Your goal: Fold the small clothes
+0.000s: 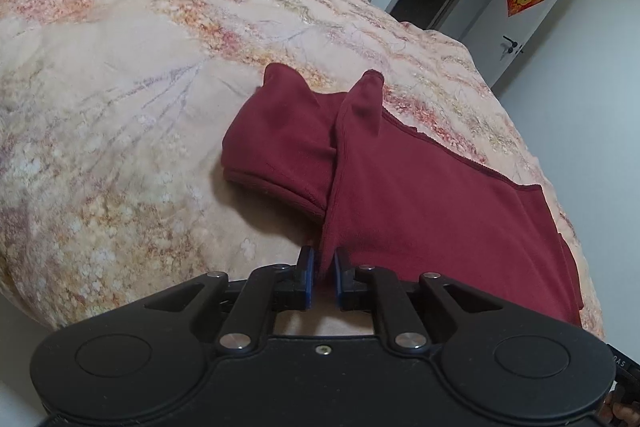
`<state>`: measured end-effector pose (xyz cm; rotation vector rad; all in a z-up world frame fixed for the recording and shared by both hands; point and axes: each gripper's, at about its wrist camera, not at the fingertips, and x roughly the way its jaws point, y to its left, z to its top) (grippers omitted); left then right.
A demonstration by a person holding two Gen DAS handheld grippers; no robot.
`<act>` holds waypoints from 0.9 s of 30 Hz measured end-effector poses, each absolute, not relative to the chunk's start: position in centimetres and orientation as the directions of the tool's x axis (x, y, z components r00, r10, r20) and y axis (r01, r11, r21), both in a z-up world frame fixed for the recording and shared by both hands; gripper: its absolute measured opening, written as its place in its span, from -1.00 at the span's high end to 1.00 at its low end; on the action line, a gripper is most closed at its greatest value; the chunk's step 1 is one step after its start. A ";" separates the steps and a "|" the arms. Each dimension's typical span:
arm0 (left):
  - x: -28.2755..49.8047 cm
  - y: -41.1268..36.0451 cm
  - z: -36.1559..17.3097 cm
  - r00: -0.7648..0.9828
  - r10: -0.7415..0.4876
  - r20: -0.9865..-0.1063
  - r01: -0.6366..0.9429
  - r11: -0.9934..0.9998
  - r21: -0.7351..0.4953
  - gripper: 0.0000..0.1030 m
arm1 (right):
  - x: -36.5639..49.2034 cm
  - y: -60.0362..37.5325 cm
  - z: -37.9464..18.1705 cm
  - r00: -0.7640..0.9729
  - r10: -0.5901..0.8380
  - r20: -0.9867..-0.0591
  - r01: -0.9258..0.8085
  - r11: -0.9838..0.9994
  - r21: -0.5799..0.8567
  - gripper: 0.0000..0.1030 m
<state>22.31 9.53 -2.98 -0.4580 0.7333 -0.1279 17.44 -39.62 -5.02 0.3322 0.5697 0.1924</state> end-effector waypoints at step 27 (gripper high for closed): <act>21.9 8.5 -1.1 0.768 -0.098 -0.633 -0.174 0.919 -0.353 -0.99 | 19.9 -33.6 2.3 0.925 0.163 -0.344 -0.167 0.986 0.016 -1.00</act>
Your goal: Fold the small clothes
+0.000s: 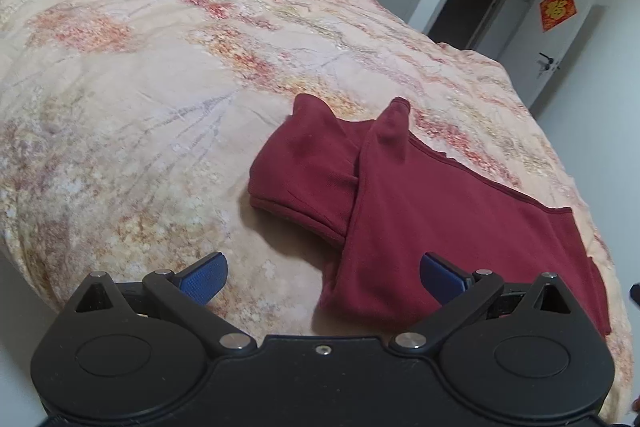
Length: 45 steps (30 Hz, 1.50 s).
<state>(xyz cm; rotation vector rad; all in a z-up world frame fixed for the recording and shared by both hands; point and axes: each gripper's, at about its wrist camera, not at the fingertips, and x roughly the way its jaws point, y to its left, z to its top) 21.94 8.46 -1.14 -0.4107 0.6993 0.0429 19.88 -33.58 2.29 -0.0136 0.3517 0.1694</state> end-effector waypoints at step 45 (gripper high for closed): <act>21.9 6.3 -4.1 0.662 0.030 -0.749 -0.334 0.906 -0.259 -0.99 | 26.1 -21.6 -6.5 0.819 0.244 -0.520 -0.228 0.969 0.095 -1.00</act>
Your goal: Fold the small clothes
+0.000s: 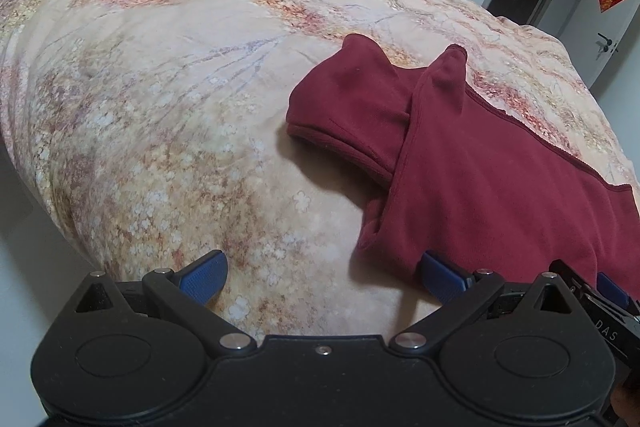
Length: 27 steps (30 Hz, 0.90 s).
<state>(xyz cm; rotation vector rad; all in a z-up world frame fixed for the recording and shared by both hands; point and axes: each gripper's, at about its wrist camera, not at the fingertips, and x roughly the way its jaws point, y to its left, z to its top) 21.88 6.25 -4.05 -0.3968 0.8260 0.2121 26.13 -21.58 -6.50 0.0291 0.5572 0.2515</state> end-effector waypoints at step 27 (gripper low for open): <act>22.0 2.8 -3.9 0.677 -0.058 -0.734 -0.217 0.937 -0.274 -0.99 | 26.2 -21.6 -6.6 0.819 0.246 -0.518 -0.229 0.969 0.098 -1.00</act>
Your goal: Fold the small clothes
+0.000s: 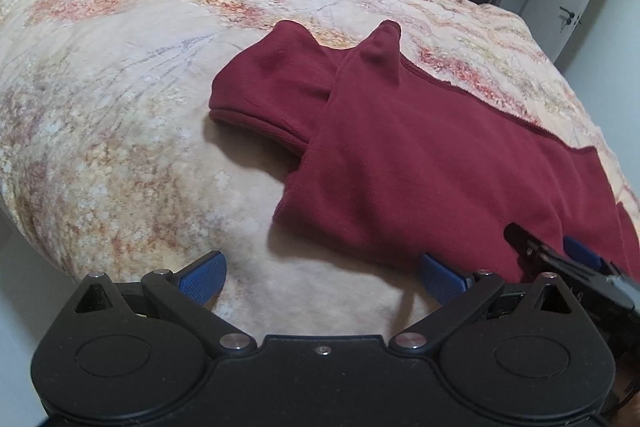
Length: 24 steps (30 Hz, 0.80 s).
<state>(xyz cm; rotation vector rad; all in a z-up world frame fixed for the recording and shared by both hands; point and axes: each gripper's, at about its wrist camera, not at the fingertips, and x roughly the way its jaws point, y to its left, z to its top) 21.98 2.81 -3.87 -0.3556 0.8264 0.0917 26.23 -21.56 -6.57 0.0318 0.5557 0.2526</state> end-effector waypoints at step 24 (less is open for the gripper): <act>28.2 2.0 -4.1 0.775 -0.163 -0.610 -0.189 0.862 -0.470 -0.98 | 25.9 -21.5 -6.8 0.830 0.247 -0.500 -0.228 0.969 0.099 -1.00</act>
